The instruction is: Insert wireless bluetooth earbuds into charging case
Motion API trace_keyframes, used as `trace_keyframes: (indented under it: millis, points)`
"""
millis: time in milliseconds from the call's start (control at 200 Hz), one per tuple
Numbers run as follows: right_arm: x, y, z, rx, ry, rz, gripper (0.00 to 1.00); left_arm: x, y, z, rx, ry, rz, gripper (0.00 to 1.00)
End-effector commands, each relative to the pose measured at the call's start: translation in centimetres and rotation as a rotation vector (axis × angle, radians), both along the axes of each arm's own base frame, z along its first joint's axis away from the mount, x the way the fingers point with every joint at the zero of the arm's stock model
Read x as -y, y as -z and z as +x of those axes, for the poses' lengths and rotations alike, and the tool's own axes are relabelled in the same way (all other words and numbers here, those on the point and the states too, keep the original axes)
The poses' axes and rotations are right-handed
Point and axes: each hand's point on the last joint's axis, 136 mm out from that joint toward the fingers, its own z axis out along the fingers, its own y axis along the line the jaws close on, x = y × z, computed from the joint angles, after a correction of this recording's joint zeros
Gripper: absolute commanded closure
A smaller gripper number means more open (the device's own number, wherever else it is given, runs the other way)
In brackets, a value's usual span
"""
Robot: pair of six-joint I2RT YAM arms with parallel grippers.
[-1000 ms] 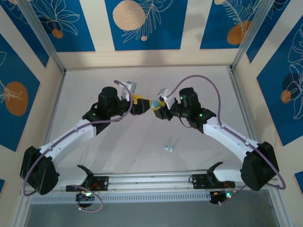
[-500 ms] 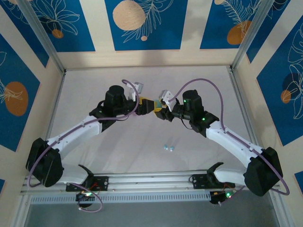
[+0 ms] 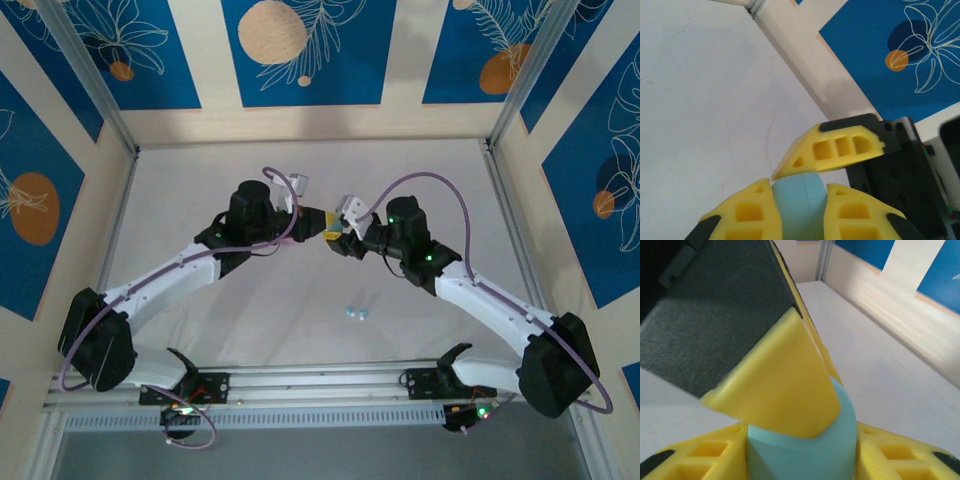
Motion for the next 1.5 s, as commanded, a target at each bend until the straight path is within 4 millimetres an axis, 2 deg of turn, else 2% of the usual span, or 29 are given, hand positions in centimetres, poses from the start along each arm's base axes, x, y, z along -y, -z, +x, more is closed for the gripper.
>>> trace_keyframes:
  millis: [0, 75, 150, 300, 425, 690, 845, 950, 1416, 1496]
  points:
    - [0.9, -3.2, -0.1, 0.147, 0.021, 0.096, 0.42, -1.0, -1.7, 0.3, -0.025, -0.086, -0.094, 0.94]
    - [1.6, -2.7, -0.4, 0.146, 0.0, 0.112, 0.39, -1.1, -2.5, 0.1, -0.064, -0.098, -0.165, 0.95]
    - [1.9, -2.4, -1.1, 0.116, -0.058, 0.134, 0.41, -0.8, -3.0, -0.1, -0.106, -0.092, -0.242, 0.96]
    - [1.9, -2.9, -1.8, 0.146, -0.128, 0.163, 0.43, 0.0, -3.4, -0.4, -0.167, -0.053, -0.322, 0.95]
    - [1.9, -3.6, -1.4, 0.197, -0.125, 0.17, 0.42, 0.3, -3.6, -0.6, -0.167, -0.039, -0.32, 0.94]
    - [1.9, -4.5, 0.0, 0.169, -0.112, 0.216, 0.43, 0.9, -4.4, -1.2, -0.163, 0.005, -0.352, 0.94]
    - [2.0, -5.1, 0.3, 0.155, -0.12, 0.253, 0.47, 1.2, -4.8, -1.5, -0.158, 0.025, -0.353, 0.94]
    - [2.0, -5.4, 0.2, 0.159, -0.125, 0.264, 0.47, 1.1, -4.4, -1.4, -0.162, 0.013, -0.343, 0.94]
    - [2.2, -5.5, 0.5, 0.157, -0.103, 0.282, 0.45, 1.3, -3.9, -1.3, -0.175, 0.009, -0.339, 0.94]
    - [2.2, -5.3, 0.4, 0.149, -0.108, 0.279, 0.51, 1.3, -4.0, -1.2, -0.174, 0.009, -0.339, 0.94]
